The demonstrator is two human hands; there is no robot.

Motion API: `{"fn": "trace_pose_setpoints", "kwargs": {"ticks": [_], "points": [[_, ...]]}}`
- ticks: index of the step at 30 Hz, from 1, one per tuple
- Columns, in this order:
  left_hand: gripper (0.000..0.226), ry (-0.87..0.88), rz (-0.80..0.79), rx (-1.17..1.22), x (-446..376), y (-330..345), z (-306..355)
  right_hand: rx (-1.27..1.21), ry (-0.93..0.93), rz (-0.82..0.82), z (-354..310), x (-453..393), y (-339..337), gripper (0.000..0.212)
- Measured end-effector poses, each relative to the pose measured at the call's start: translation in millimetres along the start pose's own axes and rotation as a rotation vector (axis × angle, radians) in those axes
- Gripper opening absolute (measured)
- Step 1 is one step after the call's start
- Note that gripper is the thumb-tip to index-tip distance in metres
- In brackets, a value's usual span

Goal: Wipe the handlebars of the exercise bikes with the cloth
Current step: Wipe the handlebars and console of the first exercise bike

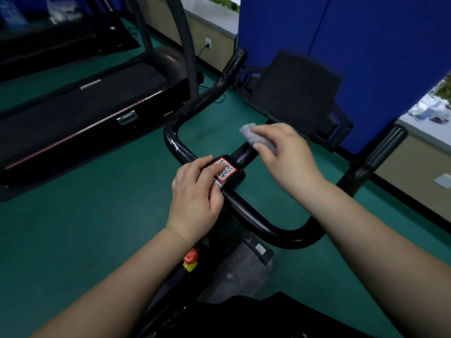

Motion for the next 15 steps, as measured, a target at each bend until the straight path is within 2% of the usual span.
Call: {"fn": "trace_pose_setpoints", "kwargs": {"ticks": [2, 4, 8, 15], "points": [[0.04, -0.005, -0.006, -0.004, 0, -1, 1, 0.085, -0.094, -0.128, -2, -7, 26, 0.031], [0.041, -0.013, -0.022, -0.007, 1, -1, 1, 0.123, -0.156, -0.172, -1, 0, 36, 0.029], [0.041, -0.021, -0.03, -0.002, 0, 0, 1, 0.077, -0.139, -0.155, 11, 13, 28, 0.026], [0.04, -0.021, -0.053, 0.033, -1, 0, -1, 0.052, -0.107, -0.154, -8, -18, 45, 0.024]]}}
Point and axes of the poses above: each hand's wrist, its own x-axis away from the middle knuckle, its own y-axis out of the palm, z = x × y, the point moved 4 cm from there along -x, towards the middle knuckle, and after that the axes turned 5 degrees about -z, right-handed, at the moved point
